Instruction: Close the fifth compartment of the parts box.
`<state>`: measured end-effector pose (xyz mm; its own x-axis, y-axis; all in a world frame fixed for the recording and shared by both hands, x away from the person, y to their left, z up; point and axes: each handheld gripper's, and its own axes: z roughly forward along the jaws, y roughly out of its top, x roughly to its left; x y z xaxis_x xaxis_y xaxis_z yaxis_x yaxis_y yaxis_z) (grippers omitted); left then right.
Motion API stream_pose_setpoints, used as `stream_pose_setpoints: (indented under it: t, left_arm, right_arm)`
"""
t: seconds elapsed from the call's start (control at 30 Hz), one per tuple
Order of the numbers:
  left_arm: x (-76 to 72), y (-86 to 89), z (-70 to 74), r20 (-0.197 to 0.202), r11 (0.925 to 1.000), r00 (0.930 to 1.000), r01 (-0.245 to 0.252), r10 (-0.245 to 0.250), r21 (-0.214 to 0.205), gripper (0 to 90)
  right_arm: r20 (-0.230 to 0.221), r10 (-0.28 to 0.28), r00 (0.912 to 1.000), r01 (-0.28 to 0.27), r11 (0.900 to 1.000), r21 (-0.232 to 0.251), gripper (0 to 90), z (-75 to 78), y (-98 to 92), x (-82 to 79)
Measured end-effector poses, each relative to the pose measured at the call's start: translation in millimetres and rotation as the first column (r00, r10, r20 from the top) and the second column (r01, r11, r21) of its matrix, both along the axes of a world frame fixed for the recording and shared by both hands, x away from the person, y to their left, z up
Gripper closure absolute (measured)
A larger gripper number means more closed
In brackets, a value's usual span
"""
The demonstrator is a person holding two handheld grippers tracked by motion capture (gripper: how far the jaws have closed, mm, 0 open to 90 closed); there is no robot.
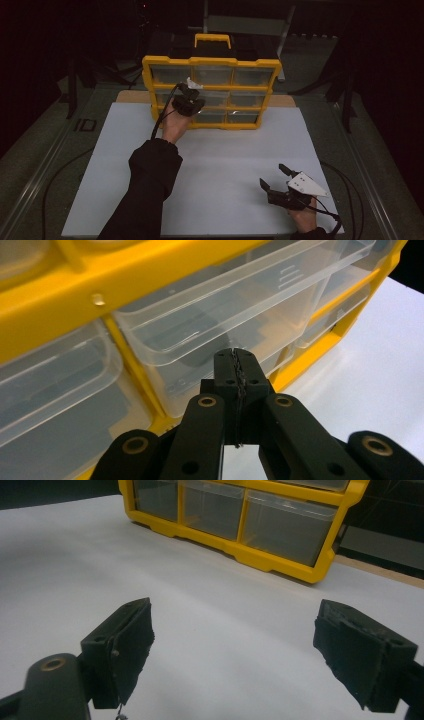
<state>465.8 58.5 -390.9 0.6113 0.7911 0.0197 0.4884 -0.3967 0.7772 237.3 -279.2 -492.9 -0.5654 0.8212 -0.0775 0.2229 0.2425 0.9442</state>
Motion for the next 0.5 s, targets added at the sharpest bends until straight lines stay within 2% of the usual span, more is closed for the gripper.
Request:
stream_pose_setpoints:
  t: [0.27,0.33,0.5]
  left_arm:
    - [1.8,1.7,-1.0,0.000,0.9999,0.9999,-0.017,0.017,-0.003,90.0]
    - [2.6,1.3,-1.8,0.000,0.9997,0.9998,-0.021,0.021,0.010,90.0]
    - [4.1,1.1,-3.4,0.000,0.9993,0.9994,-0.035,0.035,0.010,90.0]
  right_arm:
    - [0.000,-0.001,1.0000,0.001,1.0000,0.000,15.8,0.1,-0.1,-0.4]
    - [-0.001,-0.001,1.0000,0.001,1.0000,-0.002,15.9,0.2,-0.2,-0.5]
    - [0.001,-0.001,1.0000,0.001,1.0000,-0.004,15.8,0.1,-0.2,-0.4]
